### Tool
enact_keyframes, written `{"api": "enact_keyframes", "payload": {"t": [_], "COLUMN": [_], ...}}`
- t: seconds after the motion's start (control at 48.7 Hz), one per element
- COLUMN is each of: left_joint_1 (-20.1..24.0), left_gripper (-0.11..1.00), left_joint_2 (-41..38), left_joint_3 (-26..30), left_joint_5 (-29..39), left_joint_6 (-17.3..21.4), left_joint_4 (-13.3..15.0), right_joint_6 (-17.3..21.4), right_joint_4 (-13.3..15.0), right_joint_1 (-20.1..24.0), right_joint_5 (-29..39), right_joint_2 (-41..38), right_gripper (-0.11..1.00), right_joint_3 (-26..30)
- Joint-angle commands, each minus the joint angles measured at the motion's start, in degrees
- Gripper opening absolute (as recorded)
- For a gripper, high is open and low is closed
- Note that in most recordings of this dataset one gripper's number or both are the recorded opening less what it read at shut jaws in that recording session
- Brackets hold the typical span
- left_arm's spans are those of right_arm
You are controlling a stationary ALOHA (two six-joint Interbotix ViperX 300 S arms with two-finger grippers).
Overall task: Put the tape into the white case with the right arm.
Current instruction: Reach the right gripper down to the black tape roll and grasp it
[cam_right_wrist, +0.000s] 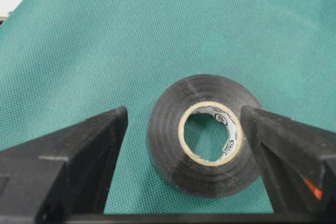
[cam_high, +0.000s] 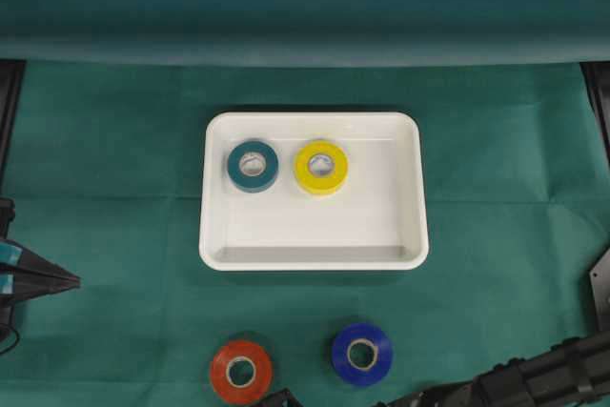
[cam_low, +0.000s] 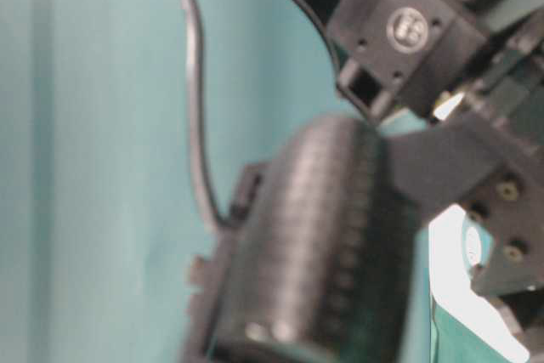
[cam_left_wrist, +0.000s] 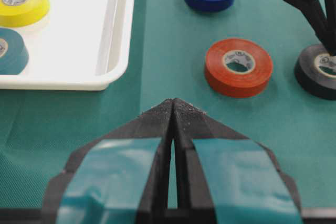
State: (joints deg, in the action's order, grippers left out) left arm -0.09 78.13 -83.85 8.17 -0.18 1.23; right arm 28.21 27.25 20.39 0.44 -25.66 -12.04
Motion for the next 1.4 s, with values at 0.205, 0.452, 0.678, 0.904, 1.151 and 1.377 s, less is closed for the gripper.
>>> {"api": "enact_keyframes", "payload": {"t": [0.205,0.452,0.678,0.904,1.151,1.377], "left_joint_1": [0.09,0.09,0.09,0.09,0.09,0.09], "left_gripper": [0.0,0.0,0.0,0.0,0.0,0.0], "left_joint_2": [-0.53,-0.53,-0.44,-0.44,-0.53,-0.44], "left_joint_3": [0.44,0.44,0.44,0.44,0.44,0.44], "left_joint_5": [-0.62,-0.62,-0.53,-0.53,-0.62,-0.53], "left_joint_6": [0.0,0.0,0.0,0.0,0.0,0.0], "left_joint_4": [0.18,0.18,0.18,0.09,0.18,0.18], "right_joint_6": [0.26,0.26,0.18,0.0,-0.09,-0.18], "right_joint_4": [0.09,0.09,0.18,0.26,1.05,1.41], "right_joint_1": [0.44,0.44,0.44,0.44,0.35,0.44], "right_joint_5": [0.35,0.62,0.7,0.7,0.62,0.88], "right_joint_2": [-0.7,-1.49,-1.49,-1.58,-1.49,-0.18], "right_gripper": [0.64,0.64,0.61,0.11,0.02,0.02], "right_joint_3": [1.23,1.32,1.67,2.11,2.11,2.29]}}
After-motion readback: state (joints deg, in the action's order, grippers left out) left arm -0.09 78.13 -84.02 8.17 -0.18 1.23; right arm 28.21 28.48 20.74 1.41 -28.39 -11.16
